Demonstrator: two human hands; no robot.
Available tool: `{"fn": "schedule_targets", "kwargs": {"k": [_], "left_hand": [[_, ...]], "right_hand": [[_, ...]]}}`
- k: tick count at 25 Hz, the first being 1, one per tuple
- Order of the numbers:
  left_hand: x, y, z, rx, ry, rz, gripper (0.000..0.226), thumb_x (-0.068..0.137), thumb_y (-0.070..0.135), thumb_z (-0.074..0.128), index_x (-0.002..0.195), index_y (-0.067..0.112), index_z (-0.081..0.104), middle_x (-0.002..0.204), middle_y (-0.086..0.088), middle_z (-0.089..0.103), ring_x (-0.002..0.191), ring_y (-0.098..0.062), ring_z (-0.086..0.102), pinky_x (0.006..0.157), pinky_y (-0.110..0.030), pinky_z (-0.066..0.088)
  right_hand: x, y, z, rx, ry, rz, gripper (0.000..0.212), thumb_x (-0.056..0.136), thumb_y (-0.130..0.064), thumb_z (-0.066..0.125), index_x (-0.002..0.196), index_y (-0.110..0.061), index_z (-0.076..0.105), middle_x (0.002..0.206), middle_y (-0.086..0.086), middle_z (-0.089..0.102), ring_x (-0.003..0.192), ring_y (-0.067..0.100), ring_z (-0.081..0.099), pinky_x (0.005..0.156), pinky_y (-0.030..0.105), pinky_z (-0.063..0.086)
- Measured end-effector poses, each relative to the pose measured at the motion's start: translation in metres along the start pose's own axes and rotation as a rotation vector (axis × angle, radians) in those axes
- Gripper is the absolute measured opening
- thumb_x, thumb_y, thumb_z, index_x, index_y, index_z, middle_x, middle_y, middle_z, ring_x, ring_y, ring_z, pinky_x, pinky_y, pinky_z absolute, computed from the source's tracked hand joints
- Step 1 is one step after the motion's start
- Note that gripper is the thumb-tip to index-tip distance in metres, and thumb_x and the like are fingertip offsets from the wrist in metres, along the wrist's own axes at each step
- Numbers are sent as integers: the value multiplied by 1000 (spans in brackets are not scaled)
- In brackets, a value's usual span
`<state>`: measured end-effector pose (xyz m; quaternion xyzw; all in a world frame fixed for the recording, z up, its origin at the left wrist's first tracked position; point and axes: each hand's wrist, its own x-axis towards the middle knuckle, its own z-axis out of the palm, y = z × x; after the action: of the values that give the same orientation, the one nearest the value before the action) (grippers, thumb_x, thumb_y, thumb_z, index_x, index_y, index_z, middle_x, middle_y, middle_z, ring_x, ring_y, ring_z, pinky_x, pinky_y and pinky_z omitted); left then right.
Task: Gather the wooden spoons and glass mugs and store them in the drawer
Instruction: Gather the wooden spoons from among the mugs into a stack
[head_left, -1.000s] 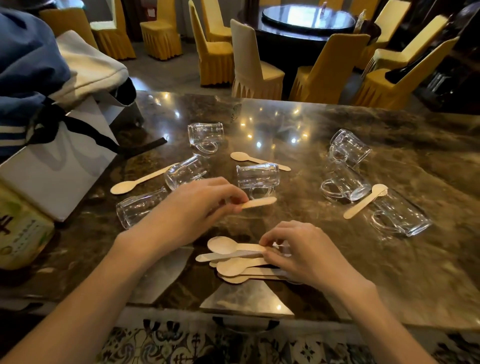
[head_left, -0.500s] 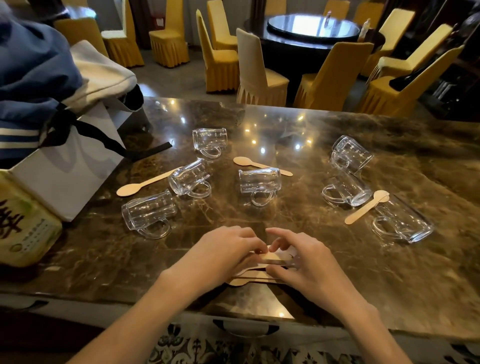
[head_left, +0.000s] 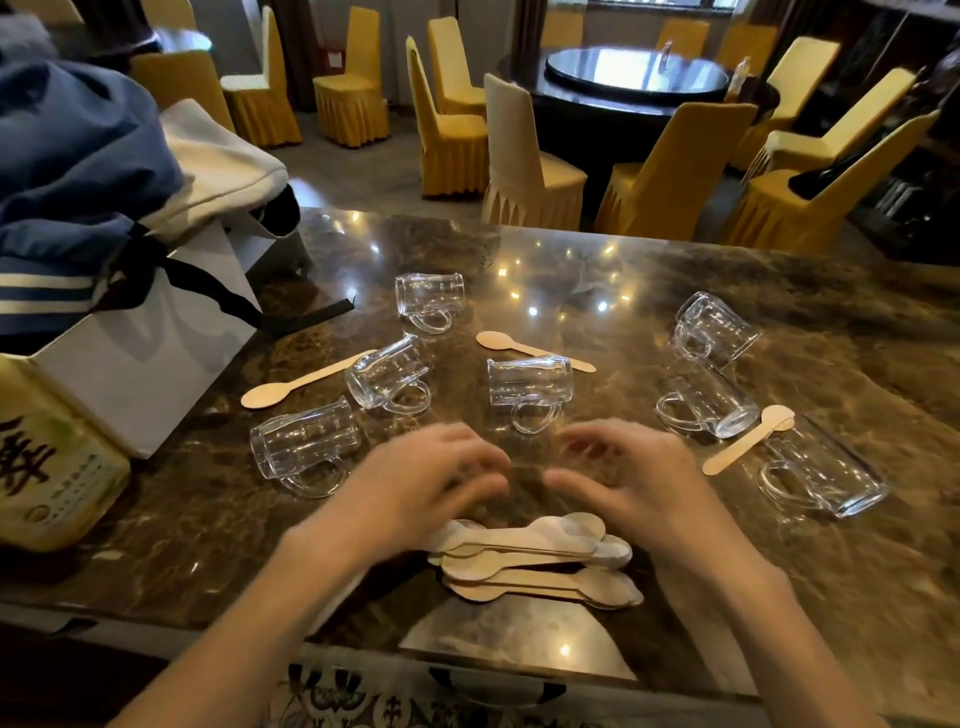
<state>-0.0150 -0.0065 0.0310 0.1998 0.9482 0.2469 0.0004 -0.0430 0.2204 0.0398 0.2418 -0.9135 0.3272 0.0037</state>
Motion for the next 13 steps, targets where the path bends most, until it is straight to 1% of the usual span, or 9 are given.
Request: {"fn": "schedule_targets", "kwargs": {"k": [2, 4, 7, 9, 11, 13], "left_hand": [[5, -20, -27, 13, 120, -63, 29, 87, 44, 53, 111, 33, 63, 104, 14, 61, 87, 3, 54, 78, -23, 50], [12, -44, -50, 26, 228, -138, 26, 85, 39, 58, 108, 29, 65, 100, 11, 63, 84, -1, 57, 76, -27, 51], [20, -84, -71, 63, 315, -295, 24, 84, 34, 64, 106, 25, 68, 94, 5, 64, 80, -10, 58, 72, -31, 47], [25, -110, -76, 112, 280, -429, 25, 85, 33, 65, 108, 24, 67, 97, -1, 66, 86, -16, 58, 74, -32, 46], [28, -130, -72, 231, 169, -525, 28, 85, 36, 64, 110, 23, 66, 104, -3, 68, 95, -22, 61, 79, -36, 49], [28, -143, -67, 303, 66, -582, 33, 85, 38, 64, 113, 23, 64, 111, -3, 68, 102, -23, 61, 83, -36, 49]], "right_hand": [[23, -3, -9, 20, 57, 22, 50, 66, -59, 58, 107, -31, 65, 87, -21, 60, 81, -5, 59, 74, 23, 54], [46, -1, -18, 1, 100, 38, 47, 68, -56, 60, 104, -28, 68, 85, -20, 61, 79, -3, 59, 73, 24, 54], [83, 5, -31, -59, 131, 70, 35, 75, -48, 68, 101, -23, 70, 84, -14, 64, 78, 3, 62, 74, 30, 56], [107, 10, -32, -94, 116, 109, 30, 76, -44, 71, 97, -22, 71, 84, -11, 65, 79, 8, 63, 74, 34, 56], [126, 17, -23, -108, 74, 152, 28, 77, -41, 72, 97, -21, 71, 87, -7, 68, 82, 11, 63, 76, 36, 56], [141, 25, -7, -122, 15, 215, 28, 79, -38, 72, 98, -18, 71, 92, -2, 70, 81, 13, 63, 76, 34, 56]]}}
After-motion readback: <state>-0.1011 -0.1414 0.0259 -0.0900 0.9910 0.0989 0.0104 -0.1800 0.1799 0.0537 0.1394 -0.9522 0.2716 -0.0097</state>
